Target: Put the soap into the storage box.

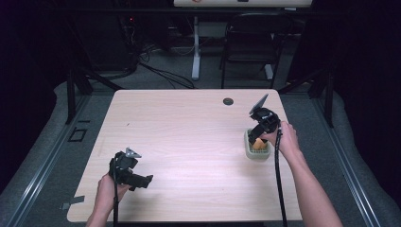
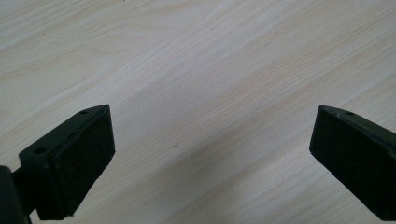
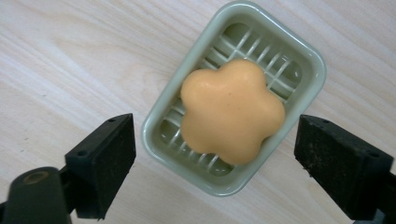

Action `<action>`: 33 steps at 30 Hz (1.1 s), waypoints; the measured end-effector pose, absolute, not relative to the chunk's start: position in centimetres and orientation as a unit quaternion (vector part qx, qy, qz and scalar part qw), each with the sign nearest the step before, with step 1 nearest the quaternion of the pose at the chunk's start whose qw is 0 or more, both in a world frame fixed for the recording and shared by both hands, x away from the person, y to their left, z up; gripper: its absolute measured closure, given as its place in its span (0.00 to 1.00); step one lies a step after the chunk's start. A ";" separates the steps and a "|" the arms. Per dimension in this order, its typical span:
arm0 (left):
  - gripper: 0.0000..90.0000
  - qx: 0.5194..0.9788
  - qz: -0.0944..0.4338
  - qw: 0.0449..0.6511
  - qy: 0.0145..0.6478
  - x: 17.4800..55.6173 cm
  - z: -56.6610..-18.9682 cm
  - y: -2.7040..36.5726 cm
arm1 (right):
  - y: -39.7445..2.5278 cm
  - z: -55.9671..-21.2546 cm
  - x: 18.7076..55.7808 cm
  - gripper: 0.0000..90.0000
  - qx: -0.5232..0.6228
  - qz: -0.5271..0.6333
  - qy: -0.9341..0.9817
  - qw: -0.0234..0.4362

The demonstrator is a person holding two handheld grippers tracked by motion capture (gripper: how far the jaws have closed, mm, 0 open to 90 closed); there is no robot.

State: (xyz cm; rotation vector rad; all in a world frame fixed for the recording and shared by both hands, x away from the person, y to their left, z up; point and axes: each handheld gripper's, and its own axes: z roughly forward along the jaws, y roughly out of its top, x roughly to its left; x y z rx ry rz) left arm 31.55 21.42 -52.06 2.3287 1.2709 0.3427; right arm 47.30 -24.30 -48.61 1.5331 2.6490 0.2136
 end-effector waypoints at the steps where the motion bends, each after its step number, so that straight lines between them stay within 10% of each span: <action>1: 0.00 0.846 0.126 0.232 0.463 31.5 -52.0 21.4 | -24.3 -48.5 47.1 0.12 0.500 0.073 0.862 0.035; 33: 0.00 0.848 0.127 0.230 0.460 31.4 -52.0 21.3 | -23.6 -47.0 38.9 0.00 0.431 0.097 0.896 0.041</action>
